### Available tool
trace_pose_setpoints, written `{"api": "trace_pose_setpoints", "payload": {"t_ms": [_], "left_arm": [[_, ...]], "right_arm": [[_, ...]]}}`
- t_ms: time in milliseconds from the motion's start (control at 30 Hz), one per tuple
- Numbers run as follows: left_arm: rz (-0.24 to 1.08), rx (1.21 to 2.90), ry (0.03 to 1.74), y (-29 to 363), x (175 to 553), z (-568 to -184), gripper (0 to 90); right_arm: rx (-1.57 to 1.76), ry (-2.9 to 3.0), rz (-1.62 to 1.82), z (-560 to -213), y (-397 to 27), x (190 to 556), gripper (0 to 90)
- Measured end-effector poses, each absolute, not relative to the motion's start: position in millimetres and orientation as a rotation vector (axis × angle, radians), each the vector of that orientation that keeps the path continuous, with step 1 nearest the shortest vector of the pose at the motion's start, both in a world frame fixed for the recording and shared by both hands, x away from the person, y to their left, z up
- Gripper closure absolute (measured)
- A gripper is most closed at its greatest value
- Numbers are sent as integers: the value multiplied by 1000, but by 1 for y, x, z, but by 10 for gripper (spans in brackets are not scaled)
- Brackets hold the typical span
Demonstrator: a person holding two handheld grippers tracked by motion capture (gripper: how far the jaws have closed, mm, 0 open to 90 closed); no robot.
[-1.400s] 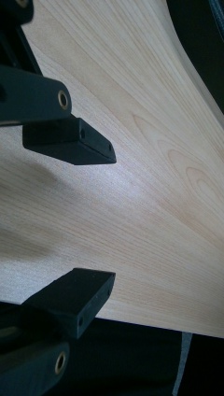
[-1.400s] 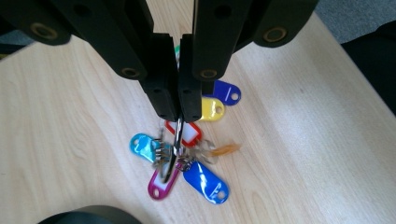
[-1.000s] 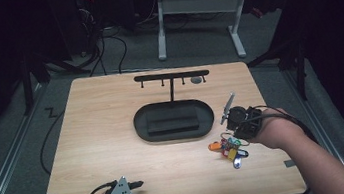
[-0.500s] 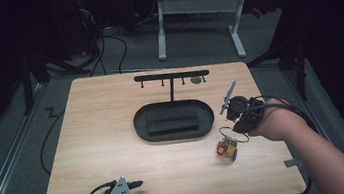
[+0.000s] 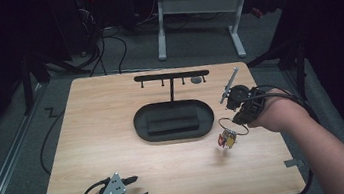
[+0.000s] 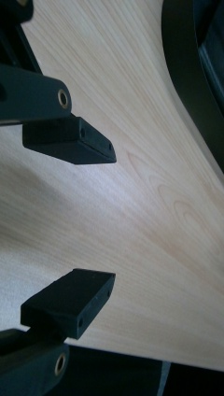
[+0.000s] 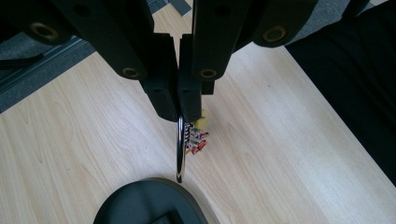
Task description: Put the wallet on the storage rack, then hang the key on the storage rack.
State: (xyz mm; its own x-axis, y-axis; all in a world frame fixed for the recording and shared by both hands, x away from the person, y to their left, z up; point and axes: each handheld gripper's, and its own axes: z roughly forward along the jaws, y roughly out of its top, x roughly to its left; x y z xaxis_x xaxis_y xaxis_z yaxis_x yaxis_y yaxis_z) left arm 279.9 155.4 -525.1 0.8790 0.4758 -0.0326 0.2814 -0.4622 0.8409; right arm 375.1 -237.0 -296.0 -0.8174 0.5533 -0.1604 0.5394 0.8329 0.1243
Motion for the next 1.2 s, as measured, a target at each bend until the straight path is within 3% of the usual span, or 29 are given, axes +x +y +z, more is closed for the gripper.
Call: {"api": "trace_pose_setpoints", "payload": {"t_ms": [1200], "left_arm": [[257, 2098, 536, 159, 277, -527, 363]], "right_arm": [[906, 2764, 178, -283, -216, 454, 880]]}}
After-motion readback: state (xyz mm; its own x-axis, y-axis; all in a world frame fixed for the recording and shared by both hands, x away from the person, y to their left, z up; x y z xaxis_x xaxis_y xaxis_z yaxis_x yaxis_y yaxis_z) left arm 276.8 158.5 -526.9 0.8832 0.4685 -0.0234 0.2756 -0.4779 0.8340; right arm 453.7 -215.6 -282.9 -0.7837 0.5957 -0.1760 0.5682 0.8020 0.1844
